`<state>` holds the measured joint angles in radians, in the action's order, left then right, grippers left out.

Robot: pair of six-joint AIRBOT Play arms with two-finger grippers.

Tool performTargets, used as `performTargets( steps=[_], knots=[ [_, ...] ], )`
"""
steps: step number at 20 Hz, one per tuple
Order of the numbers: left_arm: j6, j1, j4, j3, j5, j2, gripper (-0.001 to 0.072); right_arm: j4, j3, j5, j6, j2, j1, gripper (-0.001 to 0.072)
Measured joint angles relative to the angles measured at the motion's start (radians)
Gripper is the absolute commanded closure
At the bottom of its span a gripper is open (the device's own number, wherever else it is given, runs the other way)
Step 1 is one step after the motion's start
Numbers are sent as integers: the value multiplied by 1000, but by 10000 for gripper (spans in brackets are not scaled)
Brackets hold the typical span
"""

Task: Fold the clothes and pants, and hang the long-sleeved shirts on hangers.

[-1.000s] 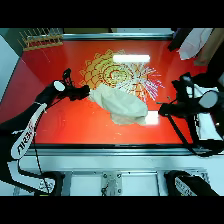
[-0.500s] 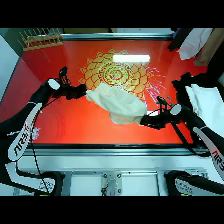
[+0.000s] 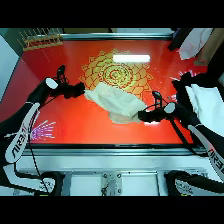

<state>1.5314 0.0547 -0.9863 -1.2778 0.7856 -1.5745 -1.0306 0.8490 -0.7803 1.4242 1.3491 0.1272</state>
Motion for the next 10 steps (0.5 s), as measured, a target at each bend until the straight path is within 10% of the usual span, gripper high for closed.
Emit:
performTargets(
  steps=[10],
  knots=[
    [-50,-167,-138,-257,81,535,700,-357,642,-268,-23,-396,-195,701]
  ],
)
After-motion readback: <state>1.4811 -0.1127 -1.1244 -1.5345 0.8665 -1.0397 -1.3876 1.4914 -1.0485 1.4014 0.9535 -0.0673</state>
